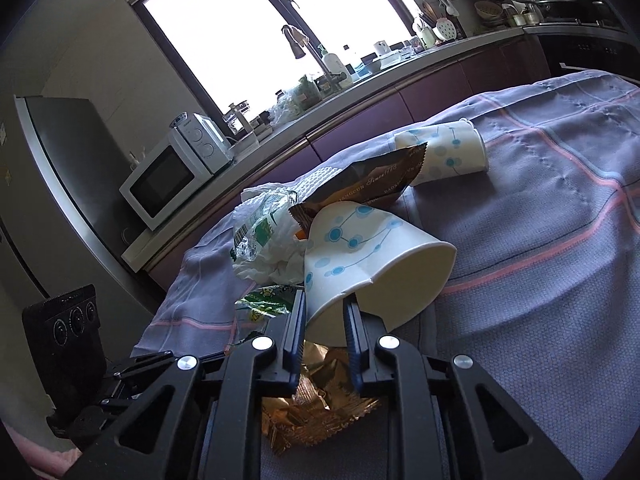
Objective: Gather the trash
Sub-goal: 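Grasp the green candy wrapper with the left gripper while the right grasps the gold wrapper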
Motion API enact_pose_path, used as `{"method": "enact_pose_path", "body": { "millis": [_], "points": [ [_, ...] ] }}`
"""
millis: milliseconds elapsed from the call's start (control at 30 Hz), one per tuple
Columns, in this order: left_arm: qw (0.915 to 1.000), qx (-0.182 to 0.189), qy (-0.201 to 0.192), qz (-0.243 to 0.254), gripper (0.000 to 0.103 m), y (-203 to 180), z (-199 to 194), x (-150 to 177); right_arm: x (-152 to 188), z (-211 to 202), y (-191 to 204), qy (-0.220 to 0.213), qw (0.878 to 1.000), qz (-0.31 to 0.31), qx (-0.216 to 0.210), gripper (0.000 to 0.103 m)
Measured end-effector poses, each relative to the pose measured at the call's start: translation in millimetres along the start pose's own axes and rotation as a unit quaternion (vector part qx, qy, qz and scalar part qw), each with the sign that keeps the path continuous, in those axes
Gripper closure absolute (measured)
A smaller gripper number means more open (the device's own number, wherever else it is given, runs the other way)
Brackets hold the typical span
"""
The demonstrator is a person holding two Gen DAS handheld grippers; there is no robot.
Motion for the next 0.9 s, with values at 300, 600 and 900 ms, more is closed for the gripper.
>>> {"method": "enact_pose_path", "body": {
  "millis": [300,600,900],
  "points": [
    [0.9994,-0.013,-0.031,0.007,0.05,7,-5,-20,10,-21,4,0.02,0.999,-0.03,0.01,0.045],
    [0.9988,0.043,-0.015,0.014,0.059,-10,26,-37,30,-22,12,0.059,0.997,-0.049,-0.013,0.048],
    [0.9981,0.06,-0.003,-0.012,0.091,-10,32,-33,34,-21,14,0.074,0.995,-0.052,-0.036,0.102]
  ]
}}
Point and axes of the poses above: each gripper's, at about its wrist camera, not at the fingertips, and z roughly the way its jaws point, y to its left, x to its underside, the point moved 3 cm from there along z, roughly the way its jaws point, and after that the axes turned 14 degrees about -y, right-handed, at the moved point
